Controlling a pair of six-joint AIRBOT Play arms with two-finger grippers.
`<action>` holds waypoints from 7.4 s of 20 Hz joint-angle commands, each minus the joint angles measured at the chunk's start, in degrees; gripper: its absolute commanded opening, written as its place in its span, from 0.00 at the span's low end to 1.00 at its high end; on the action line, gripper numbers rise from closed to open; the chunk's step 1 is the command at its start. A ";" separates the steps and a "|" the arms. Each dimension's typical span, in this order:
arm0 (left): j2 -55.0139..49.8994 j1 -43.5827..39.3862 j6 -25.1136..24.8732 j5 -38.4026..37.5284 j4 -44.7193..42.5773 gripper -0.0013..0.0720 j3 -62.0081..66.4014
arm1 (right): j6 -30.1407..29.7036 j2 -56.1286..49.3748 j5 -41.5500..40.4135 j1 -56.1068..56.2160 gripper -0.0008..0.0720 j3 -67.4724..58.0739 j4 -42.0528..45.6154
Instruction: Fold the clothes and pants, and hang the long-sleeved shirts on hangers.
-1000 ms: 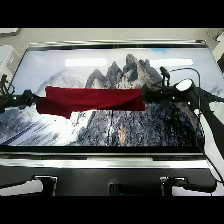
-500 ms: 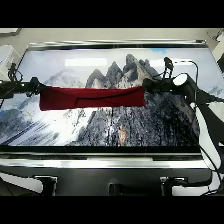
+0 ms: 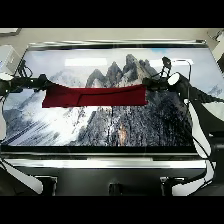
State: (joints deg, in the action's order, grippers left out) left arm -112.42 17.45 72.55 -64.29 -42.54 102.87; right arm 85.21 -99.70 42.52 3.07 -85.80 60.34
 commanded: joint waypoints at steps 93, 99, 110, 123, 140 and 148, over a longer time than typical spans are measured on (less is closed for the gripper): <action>19.67 -2.12 27.69 -23.34 -13.46 0.04 9.53 | 12.41 -1.60 -14.47 29.79 0.05 -1.62 -28.41; 19.65 -2.32 26.45 -23.30 -13.46 0.04 9.53 | 12.26 -11.13 -14.60 31.19 0.05 -12.92 -28.70; 19.67 -2.32 26.21 -23.30 -13.44 0.04 9.53 | 11.10 -8.76 -10.29 28.13 0.77 -15.67 -27.08; 19.67 -2.32 23.63 -23.32 -13.44 0.04 9.53 | -6.56 -3.80 27.78 -5.55 0.95 -0.15 -23.80; 19.65 -2.32 23.21 -23.26 -13.44 0.04 9.53 | -11.04 -11.02 15.06 7.39 0.70 3.74 -31.69; 19.65 -2.32 22.53 -23.26 -13.44 0.04 9.53 | -10.54 -7.52 10.99 6.71 0.05 0.57 -32.22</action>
State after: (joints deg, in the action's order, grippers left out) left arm -92.79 15.09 95.46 -87.57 -55.99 112.40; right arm 73.97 -109.06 55.77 10.41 -83.20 27.81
